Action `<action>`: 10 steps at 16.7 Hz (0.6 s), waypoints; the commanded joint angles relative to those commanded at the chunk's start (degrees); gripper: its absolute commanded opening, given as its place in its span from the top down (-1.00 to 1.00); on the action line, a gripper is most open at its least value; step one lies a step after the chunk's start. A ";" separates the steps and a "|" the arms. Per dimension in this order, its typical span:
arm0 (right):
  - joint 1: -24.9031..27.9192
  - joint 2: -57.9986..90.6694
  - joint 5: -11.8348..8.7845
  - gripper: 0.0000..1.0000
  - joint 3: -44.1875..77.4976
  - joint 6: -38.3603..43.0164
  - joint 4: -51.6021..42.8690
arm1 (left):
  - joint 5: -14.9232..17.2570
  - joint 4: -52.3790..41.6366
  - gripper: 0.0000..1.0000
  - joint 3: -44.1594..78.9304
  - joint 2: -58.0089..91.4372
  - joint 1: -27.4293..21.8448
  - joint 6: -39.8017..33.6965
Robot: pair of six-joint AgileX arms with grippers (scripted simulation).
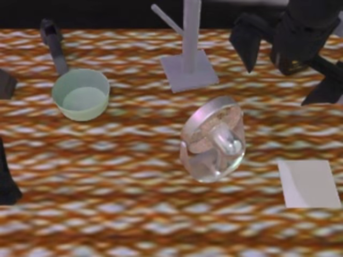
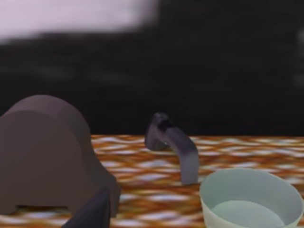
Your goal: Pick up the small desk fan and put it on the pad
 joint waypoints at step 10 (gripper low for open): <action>6.94 27.65 -2.70 -1.00 35.70 24.26 -16.48 | 0.00 0.00 -1.00 0.00 0.00 0.00 0.00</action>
